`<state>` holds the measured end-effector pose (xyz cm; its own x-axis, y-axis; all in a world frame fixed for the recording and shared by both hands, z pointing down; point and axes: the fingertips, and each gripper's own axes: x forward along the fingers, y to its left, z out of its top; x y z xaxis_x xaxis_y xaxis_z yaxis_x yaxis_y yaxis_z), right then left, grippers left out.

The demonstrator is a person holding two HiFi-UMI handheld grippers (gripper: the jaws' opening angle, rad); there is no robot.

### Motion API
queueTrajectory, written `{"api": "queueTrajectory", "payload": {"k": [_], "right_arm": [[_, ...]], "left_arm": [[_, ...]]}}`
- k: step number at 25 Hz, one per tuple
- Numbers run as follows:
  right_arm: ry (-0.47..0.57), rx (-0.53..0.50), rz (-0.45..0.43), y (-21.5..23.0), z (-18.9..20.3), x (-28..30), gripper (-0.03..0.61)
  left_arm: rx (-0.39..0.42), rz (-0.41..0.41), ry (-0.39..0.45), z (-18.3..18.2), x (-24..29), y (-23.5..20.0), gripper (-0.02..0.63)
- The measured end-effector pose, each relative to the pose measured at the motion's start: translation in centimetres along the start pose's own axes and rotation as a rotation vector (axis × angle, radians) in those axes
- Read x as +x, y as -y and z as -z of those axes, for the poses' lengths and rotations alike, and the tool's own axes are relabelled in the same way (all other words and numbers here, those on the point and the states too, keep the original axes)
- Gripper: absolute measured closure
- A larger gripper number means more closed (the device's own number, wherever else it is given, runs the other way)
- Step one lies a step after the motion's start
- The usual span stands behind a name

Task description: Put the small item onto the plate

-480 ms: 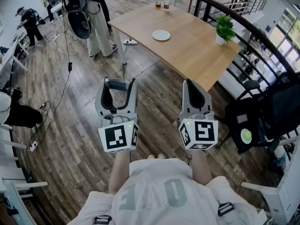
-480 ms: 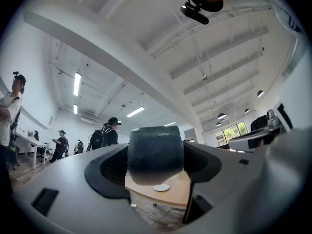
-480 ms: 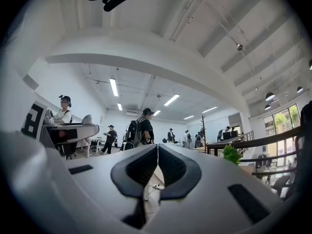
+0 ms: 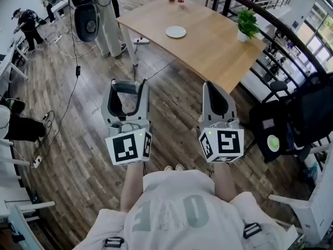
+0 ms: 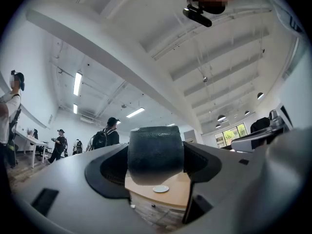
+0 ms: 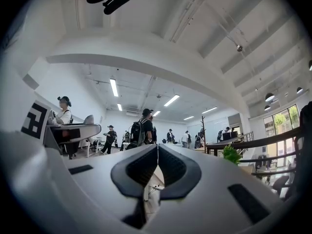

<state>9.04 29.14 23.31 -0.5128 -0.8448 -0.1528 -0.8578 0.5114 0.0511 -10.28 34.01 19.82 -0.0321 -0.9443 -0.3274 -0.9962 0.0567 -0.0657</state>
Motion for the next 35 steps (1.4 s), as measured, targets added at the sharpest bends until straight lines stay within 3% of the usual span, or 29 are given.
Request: {"api": "queueTrajectory", "payload": {"k": [24,35], "right_arm": [[0.025,-0.034,0.03,-0.4,0.8,1.2,0.557],[0.133,-0.006,-0.003,3.3,3.5,9.9,0.557]], "left_arm": [[-0.019,0.05,0.05,1.7,1.4,-2.2,0.29],[0.04,0.041,0.092,6.1,9.1,-3.1,0.29]]}}
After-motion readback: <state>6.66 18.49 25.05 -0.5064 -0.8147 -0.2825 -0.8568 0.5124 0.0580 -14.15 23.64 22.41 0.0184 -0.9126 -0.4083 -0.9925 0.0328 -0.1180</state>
